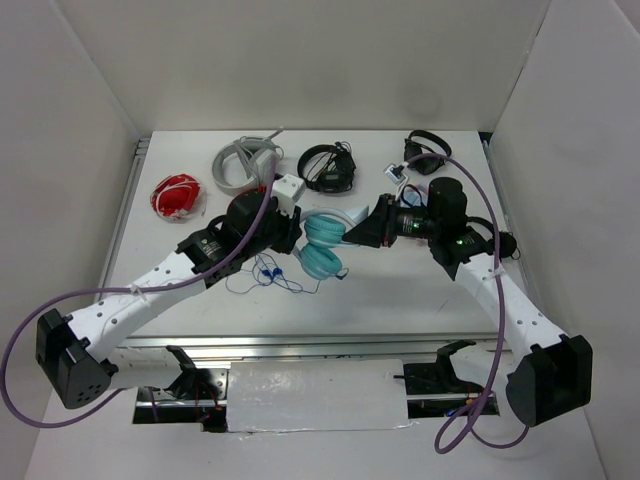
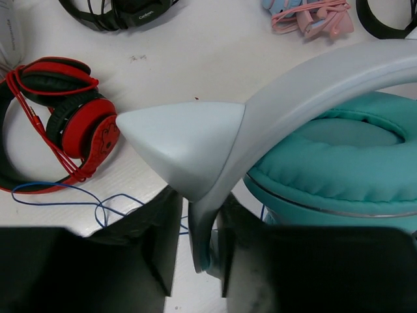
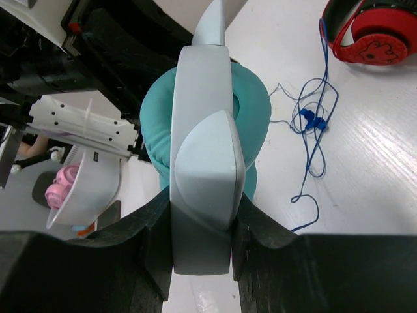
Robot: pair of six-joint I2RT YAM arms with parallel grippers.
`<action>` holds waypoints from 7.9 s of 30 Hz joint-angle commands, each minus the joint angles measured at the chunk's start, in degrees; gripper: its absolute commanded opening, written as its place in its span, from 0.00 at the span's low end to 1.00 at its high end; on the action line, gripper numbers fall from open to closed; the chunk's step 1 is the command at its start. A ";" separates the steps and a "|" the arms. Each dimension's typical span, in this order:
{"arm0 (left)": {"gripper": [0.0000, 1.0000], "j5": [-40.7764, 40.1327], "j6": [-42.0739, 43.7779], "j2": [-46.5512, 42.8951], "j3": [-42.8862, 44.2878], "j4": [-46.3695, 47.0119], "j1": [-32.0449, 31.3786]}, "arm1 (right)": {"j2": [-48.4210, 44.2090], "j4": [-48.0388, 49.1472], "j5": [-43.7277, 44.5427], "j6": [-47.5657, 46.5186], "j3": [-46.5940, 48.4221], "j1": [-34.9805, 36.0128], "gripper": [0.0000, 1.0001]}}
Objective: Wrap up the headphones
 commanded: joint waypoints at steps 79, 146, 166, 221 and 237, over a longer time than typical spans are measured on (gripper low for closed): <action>0.00 -12.69 -2.31 -1.66 50.08 -14.89 5.76 | 9.68 73.15 26.73 -6.00 -20.68 11.78 0.00; 0.00 -32.57 -22.35 22.60 19.92 -26.50 8.55 | -3.75 -31.49 43.62 -25.20 24.68 30.30 0.00; 0.00 -7.18 -18.13 10.56 32.75 -18.67 19.65 | -2.10 7.51 33.51 -18.16 -9.08 29.00 0.02; 0.00 -28.42 -19.17 11.77 7.09 -27.19 -15.25 | 8.29 11.59 33.14 -30.56 17.03 -2.65 0.00; 0.00 -31.24 -27.96 25.84 23.25 -34.48 9.24 | -14.48 -2.83 40.37 -32.58 14.21 19.48 0.00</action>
